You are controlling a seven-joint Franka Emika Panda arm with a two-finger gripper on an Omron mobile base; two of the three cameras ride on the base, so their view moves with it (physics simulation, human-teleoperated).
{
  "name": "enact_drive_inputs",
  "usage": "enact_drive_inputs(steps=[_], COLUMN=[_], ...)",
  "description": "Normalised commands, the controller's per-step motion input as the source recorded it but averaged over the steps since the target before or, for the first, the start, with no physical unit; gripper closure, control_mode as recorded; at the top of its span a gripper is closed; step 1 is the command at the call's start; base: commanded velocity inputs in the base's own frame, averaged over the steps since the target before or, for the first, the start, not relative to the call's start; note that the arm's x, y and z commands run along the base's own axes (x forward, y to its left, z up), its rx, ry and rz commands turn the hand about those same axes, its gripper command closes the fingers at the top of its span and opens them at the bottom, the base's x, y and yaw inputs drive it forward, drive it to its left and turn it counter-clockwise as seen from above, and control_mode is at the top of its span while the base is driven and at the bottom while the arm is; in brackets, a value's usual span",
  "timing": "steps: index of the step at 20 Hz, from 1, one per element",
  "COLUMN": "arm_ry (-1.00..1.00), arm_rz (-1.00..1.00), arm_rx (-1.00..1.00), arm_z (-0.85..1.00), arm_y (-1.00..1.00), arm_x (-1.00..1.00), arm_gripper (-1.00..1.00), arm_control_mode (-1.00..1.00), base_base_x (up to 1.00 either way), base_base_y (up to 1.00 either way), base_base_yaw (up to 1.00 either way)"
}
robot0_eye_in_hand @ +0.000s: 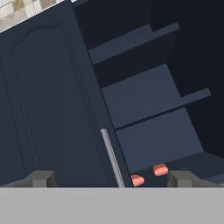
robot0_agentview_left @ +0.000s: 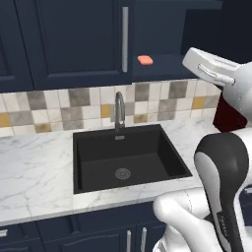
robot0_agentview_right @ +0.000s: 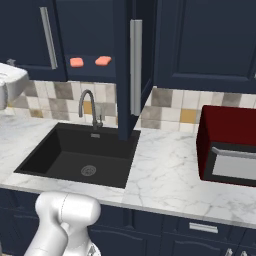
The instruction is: Pick up the bar soap and bar soap from the sink, and place them back in the cabinet, and close the cabinet doors.
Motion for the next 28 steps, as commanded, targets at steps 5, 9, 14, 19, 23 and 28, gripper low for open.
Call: enact_drive_inputs(steps=[5, 9, 14, 19, 23, 28], arm_ry=[0.03, 0.00, 0.00, 0.00, 0.00, 0.01], arm_rz=[0.00, 0.01, 0.03, 0.02, 0.01, 0.02], arm_rx=[0.18, 0.12, 0.10, 0.09, 0.15, 0.17], arm_z=[0.00, -0.01, -0.10, -0.17, 0.00, 0.00], arm_y=[-0.41, -0.59, -0.55, -0.59, -0.50, -0.50], arm_x=[-0.40, -0.29, -0.19, -0.03, -0.03, -0.12], arm_gripper=[-1.00, -1.00, -1.00, -1.00, -1.00, -1.00], arm_control_mode=[-1.00, -1.00, -1.00, -1.00, -1.00, -1.00], base_base_x=[0.00, 0.00, 0.00, 0.00, 0.00, 0.00], base_base_y=[0.00, 0.00, 0.00, 0.00, 0.00, 0.00], base_base_yaw=[0.00, 0.00, 0.00, 0.00, 0.00, 0.00])
